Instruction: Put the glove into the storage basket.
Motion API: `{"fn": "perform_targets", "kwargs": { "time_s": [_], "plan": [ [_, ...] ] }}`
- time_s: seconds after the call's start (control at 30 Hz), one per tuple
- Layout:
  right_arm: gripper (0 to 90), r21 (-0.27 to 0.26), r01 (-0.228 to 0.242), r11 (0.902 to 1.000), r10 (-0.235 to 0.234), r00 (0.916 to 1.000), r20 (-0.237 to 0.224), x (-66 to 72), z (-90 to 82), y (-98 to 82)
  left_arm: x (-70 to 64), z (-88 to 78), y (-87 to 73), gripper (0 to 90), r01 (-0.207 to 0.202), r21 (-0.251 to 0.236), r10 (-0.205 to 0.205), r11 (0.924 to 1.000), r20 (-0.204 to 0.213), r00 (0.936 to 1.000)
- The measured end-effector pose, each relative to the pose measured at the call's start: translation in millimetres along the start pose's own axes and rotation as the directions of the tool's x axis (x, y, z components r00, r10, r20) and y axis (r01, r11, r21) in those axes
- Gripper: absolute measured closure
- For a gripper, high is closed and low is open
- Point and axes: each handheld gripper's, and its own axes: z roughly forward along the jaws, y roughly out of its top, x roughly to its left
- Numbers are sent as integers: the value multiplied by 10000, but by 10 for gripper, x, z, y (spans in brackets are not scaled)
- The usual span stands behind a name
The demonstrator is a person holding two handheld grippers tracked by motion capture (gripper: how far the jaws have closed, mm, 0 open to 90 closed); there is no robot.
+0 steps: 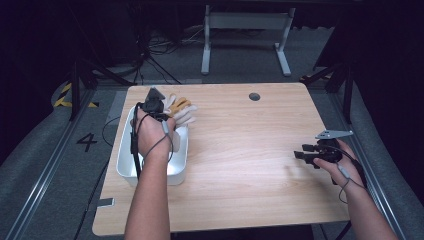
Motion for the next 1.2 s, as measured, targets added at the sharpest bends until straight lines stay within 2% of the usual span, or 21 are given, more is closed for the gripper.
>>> {"fn": "perform_targets", "kwargs": {
  "time_s": [0.1, 0.23, 0.33, 0.7, 1.2],
  "plan": [
    [484, -25, -30, 10000, 30, 10000, -6, -4, -14, -6, 54, 33, 1, 708, 118, 51, -117, 9999, -222, 9997],
    [485, 7, -22, 10000, 22, 10000, 15, -2, -28, -26, 149, 84, -7, 707, 525, -70, -526, 9986, -198, 9984],
    [485, -25, 3, 10000, -2, 10000, 74, -13, -44, -42, 204, 134, -14, 707, 613, -47, -614, 9981, -359, 9975],
    [487, -68, -90, 9999, 91, 9997, 208, -41, -115, -104, 379, 365, -63, 705, 1000, 290, -991, 9946, -305, 9946],
    [498, -179, -21, 9998, 25, 9998, 218, -38, -127, -108, 602, 566, -160, 701, 1402, 605, -1378, 9883, -435, 9895]
  ]
}}
